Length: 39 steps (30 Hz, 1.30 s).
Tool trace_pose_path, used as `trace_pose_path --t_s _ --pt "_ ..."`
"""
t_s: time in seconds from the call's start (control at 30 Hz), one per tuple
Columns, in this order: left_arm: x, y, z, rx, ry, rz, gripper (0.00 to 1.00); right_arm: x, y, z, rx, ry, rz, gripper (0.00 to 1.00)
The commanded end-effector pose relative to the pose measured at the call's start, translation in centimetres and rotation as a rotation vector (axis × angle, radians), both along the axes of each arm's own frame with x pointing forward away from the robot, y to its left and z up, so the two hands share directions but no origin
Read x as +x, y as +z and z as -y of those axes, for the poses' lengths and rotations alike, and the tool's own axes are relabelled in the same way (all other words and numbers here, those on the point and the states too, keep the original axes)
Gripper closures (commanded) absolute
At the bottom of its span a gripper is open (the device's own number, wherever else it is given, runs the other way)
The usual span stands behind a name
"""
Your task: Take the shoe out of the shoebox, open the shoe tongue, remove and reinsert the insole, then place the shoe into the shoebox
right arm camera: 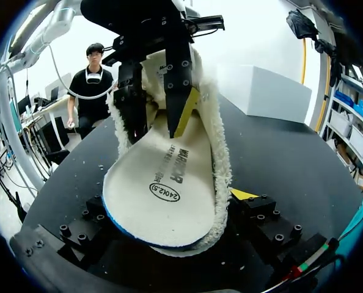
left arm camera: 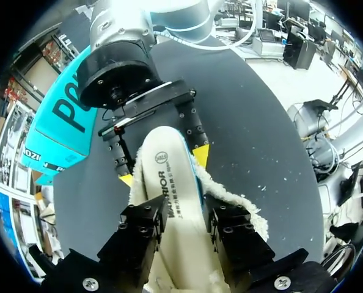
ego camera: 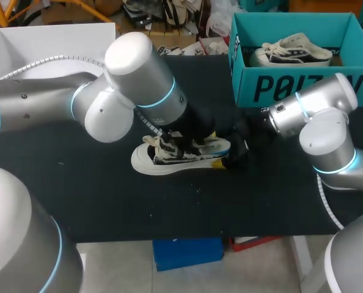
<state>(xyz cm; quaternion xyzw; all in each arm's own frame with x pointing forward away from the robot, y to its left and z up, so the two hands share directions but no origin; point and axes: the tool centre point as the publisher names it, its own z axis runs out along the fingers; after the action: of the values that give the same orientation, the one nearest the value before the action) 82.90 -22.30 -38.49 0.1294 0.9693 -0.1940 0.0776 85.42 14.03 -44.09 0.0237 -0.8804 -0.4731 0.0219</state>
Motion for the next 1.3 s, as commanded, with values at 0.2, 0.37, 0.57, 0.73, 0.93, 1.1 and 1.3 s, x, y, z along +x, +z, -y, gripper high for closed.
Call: trace_pose_path --t_s 0.2,0.37,0.57,0.73,0.93,1.1,1.3 --pt "1.1 -0.4 2.0 0.01 -0.018 0.023 0.65 0.3 -0.3 0.1 -0.003 -0.001 -0.001 1.0" --pt "1.7 -0.5 2.7 0.014 -0.019 0.037 0.66 0.3 -0.3 0.1 -0.003 -0.001 -0.001 1.0" --pt "2.0 -0.5 2.9 -0.001 0.022 0.037 0.67 0.3 -0.3 0.1 -0.003 -0.001 -0.001 1.0" --pt "1.5 -0.3 2.8 -0.012 0.039 0.023 0.66 0.3 -0.3 0.1 -0.003 -0.001 -0.001 1.0" --pt "1.0 -0.4 2.6 -0.008 0.062 0.028 0.64 0.3 -0.3 0.1 -0.003 -0.001 -0.001 1.0" --pt "1.4 -0.9 3.3 0.011 0.065 0.039 0.59 0.3 -0.3 0.1 -0.003 -0.001 -0.001 1.0" --pt "1.5 -1.2 4.1 -0.006 0.061 0.036 0.55 0.3 -0.3 0.1 -0.003 -0.001 -0.001 1.0"
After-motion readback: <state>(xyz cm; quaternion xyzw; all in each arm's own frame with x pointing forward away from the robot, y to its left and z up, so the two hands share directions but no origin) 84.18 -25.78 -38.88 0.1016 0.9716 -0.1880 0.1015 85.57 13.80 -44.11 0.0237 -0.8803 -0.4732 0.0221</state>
